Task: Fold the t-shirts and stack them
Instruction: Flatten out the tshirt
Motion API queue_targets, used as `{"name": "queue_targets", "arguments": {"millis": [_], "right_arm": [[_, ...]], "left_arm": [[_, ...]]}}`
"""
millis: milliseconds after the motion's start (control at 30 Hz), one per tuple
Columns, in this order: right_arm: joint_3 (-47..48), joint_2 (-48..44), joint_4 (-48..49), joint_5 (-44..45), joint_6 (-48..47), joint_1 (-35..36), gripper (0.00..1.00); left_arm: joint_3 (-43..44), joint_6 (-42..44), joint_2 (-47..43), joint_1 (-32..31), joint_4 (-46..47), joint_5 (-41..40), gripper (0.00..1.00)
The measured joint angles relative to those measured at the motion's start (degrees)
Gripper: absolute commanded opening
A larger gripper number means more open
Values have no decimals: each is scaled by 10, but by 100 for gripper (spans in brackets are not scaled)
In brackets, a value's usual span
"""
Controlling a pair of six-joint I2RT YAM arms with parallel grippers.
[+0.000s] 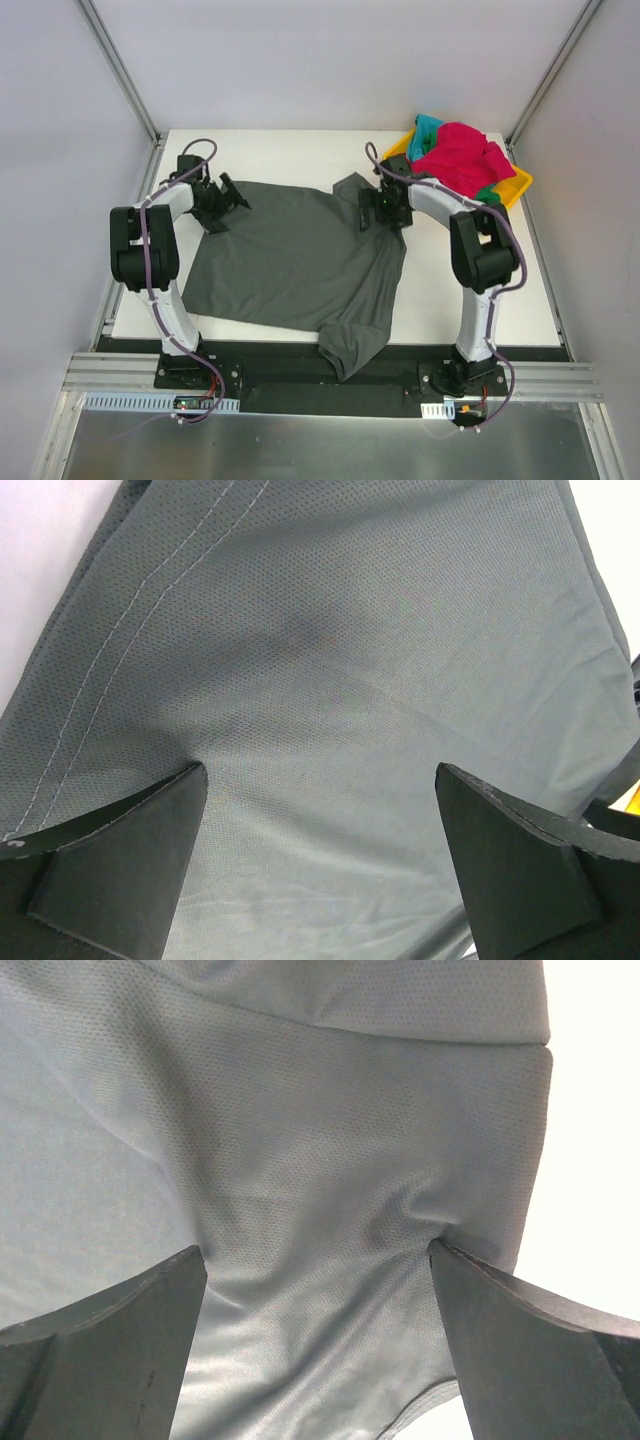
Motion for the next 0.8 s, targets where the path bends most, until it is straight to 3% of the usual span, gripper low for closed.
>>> {"name": "queue_targets", "arguments": {"millis": [300, 433, 533, 800], "right_arm": [[303, 181, -100, 13, -89, -1, 96], [391, 202, -143, 13, -113, 0, 96], [350, 151, -142, 13, -116, 6, 96], [13, -113, -107, 10, -55, 96, 96]], "left_arm": [[48, -3, 26, 24, -9, -25, 99], [58, -3, 28, 24, -15, -30, 99], [38, -3, 7, 24, -14, -34, 99], [-138, -9, -178, 24, -22, -58, 99]]}}
